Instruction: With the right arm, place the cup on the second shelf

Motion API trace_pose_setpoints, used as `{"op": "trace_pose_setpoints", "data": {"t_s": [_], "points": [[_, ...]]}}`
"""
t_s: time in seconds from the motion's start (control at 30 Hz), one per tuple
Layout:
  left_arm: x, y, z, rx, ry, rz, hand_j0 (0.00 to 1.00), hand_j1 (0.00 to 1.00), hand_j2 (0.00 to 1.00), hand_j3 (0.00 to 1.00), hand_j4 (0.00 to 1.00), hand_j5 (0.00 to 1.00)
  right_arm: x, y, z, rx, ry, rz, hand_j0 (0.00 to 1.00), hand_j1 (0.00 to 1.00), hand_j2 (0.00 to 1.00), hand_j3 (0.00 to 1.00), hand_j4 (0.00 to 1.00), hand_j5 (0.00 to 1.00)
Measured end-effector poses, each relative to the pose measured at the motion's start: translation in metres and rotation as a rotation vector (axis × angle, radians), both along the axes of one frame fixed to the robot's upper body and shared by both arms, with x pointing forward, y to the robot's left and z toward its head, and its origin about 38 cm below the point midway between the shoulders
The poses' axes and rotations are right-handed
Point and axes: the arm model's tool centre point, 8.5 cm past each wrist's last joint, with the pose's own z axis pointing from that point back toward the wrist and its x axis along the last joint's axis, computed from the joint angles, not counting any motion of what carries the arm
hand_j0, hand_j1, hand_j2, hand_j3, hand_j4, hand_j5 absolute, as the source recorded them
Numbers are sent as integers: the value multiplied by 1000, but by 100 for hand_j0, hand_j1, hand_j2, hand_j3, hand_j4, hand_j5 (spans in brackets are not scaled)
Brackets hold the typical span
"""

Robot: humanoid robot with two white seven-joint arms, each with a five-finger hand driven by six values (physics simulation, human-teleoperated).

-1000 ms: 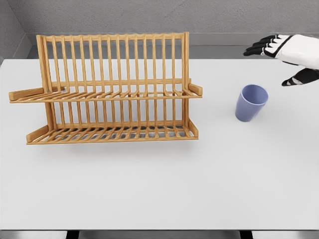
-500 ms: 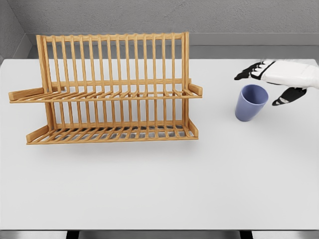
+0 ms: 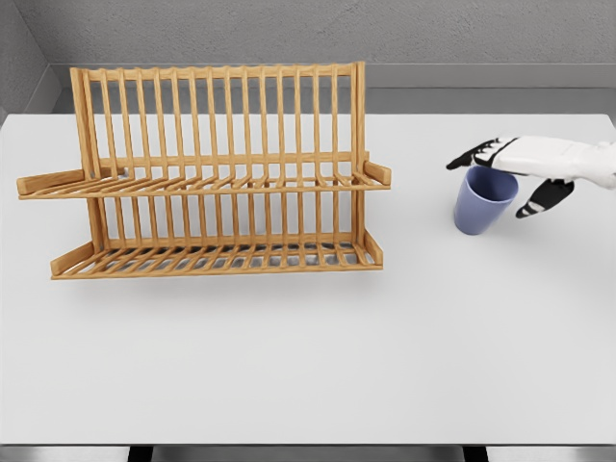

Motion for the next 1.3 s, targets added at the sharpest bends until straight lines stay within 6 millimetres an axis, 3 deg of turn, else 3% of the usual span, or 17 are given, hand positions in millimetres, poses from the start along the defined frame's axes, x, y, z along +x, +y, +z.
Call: {"op": "trace_pose_setpoints", "data": {"t_s": [0.37,0.67,0.73,0.83,1.0,1.3], "points": [[0,0,0,0,0,0,100,100,100,100,100,100,12,0,-3,2,12,-24,100,100,100,100,100,100],[0,0,0,0,0,0,100,100,100,100,100,100,12,5,-18,-16,49,-14,100,100,100,100,100,100],[0,0,0,0,0,0,100,100,100,100,100,100,13,5,-17,-20,49,-12,80,80,80,80,80,80],[0,0,0,0,0,0,100,100,100,100,100,100,13,6,-17,-21,49,-11,71,71,71,71,71,71],[0,0,0,0,0,0,100,100,100,100,100,100,13,8,-15,-21,44,-5,66,66,66,66,66,66],[0,0,0,0,0,0,100,100,100,100,100,100,17,10,-1,-19,14,3,67,67,67,67,67,67]]}}
